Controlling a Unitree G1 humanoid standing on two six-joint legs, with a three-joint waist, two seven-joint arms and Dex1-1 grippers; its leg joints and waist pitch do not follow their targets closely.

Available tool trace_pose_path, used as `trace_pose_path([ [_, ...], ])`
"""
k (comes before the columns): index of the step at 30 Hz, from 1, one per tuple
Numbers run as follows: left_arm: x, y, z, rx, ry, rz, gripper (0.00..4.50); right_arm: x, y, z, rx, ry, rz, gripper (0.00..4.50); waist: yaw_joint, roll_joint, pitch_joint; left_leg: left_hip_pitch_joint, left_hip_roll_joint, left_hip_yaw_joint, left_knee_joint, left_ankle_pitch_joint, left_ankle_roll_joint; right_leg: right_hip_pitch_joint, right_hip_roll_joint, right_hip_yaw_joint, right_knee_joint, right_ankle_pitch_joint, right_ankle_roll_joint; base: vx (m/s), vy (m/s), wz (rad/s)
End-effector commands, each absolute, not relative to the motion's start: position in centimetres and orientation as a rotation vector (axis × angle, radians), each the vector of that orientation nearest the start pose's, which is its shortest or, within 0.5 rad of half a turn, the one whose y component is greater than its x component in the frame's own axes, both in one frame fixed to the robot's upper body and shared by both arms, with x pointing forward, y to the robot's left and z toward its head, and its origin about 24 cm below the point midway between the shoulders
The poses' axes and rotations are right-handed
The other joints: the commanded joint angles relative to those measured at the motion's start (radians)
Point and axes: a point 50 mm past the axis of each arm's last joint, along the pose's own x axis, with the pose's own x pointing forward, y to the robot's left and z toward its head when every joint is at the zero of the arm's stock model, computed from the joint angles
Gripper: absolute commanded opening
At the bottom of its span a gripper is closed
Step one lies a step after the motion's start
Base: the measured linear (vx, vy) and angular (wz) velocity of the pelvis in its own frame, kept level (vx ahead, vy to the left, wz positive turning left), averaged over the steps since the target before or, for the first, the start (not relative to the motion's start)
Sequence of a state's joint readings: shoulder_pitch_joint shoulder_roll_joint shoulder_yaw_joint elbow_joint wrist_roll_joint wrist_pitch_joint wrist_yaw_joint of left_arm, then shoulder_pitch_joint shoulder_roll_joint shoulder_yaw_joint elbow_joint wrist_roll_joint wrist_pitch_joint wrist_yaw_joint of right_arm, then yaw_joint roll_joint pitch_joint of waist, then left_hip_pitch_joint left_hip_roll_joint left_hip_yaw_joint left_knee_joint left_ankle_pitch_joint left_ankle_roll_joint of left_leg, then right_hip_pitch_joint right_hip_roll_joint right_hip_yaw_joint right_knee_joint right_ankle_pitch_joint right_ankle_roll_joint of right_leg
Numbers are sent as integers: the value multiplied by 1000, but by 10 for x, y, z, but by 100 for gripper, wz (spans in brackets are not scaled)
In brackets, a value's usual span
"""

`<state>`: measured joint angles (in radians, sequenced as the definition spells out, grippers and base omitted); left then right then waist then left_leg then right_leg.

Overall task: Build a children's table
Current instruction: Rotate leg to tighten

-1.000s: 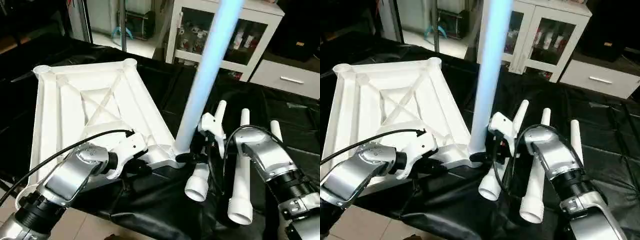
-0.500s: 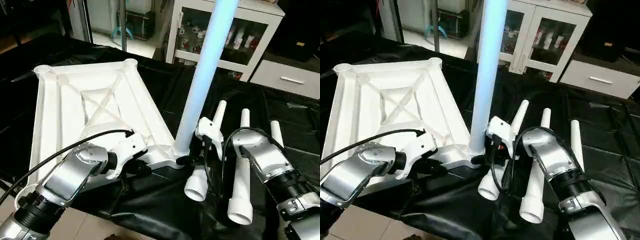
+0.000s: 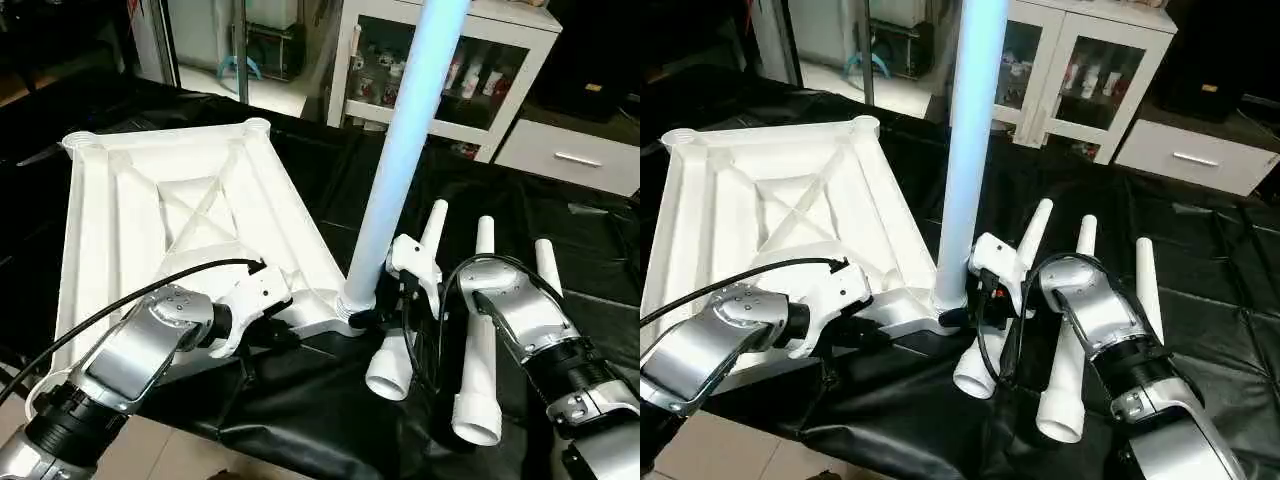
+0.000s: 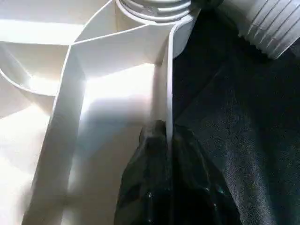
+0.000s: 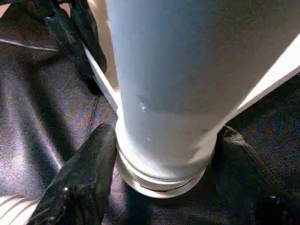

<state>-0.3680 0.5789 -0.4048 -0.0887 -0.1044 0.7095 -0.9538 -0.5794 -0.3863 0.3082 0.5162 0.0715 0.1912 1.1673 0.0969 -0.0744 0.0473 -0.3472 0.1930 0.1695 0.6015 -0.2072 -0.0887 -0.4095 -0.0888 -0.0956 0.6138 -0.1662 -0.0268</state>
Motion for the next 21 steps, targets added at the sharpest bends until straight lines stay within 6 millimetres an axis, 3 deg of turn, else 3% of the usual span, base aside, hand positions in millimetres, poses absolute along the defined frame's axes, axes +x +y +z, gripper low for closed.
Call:
trace_pose_path([
  [1, 267, 128, 68, 388, 614, -1160, 0, 318, -125, 53, -280, 428, 1240, 272, -3, 14, -54, 0, 40, -10, -82, -205, 0, 51, -62, 57, -73, -296, -170, 0, 0, 0],
  [5, 284, 115, 65, 281, 565, -988, 0, 328, -105, 44, -74, 364, 990, 272, -16, 12, -56, -6, 37, -13, -84, -198, -27, 56, -63, 55, -74, -323, -156, 0, 0, 0],
  [7, 292, 111, 63, 249, 555, -916, 0, 330, -96, 41, -9, 348, 924, 272, -18, 8, -58, -4, 35, -11, -81, -184, -18, 55, -65, 57, -74, -308, -154, 0, 0, 0],
  [9, 296, 107, 63, 227, 552, -876, 0, 331, -89, 39, 23, 340, 879, 272, -15, 11, -59, -3, 33, -10, -80, -166, -6, 54, -65, 57, -76, -308, -151, 0, 0, 0],
  [10, 306, 102, 63, 188, 541, -782, 0, 334, -73, 34, 60, 340, 783, 272, -14, 11, -62, -6, 34, -8, -78, -141, 1, 55, -65, 57, -71, -280, -154, 0, 0, 0],
  [11, 306, 102, 63, 188, 541, -782, 0, 334, -73, 34, 60, 340, 783, 272, -17, 12, -60, -5, 32, -5, -78, -134, 3, 50, -64, 58, -73, -272, -158, 0, 0, 0],
  [12, 309, 100, 62, 179, 539, -756, 0, 335, -69, 33, 66, 342, 750, 272, -15, 12, -62, -6, 32, -8, -79, -132, 1, 55, -64, 56, -71, -278, -155, 0, 0, 0],
  [14, 314, 98, 62, 174, 528, -694, 0, 338, -63, 30, 72, 351, 672, 272, -17, 17, -62, -6, 31, -5, -80, -118, 4, 51, -61, 57, -70, -251, -157, 0, 0, 0],
  [16, 325, 91, 61, 188, 507, -567, 0, 342, -51, 24, 44, 377, 479, 272, -17, 15, -63, -2, 30, -4, -80, -127, -3, 48, -61, 56, -71, -255, -150, 0, 0, 0],
  [19, 327, 89, 61, 206, 503, -536, 0, 342, -46, 24, 30, 378, 434, 271, -13, 16, -64, -2, 31, -5, -81, -134, -5, 48, -62, 55, -70, -253, -132, 0, 0, 0],
  [21, 328, 84, 62, 236, 496, -526, 0, 341, -31, 30, 65, 351, 466, 271, -10, 10, -66, -3, 30, -4, -80, -117, 7, 50, -61, 55, -65, -202, -129, 0, 0, 0],
])
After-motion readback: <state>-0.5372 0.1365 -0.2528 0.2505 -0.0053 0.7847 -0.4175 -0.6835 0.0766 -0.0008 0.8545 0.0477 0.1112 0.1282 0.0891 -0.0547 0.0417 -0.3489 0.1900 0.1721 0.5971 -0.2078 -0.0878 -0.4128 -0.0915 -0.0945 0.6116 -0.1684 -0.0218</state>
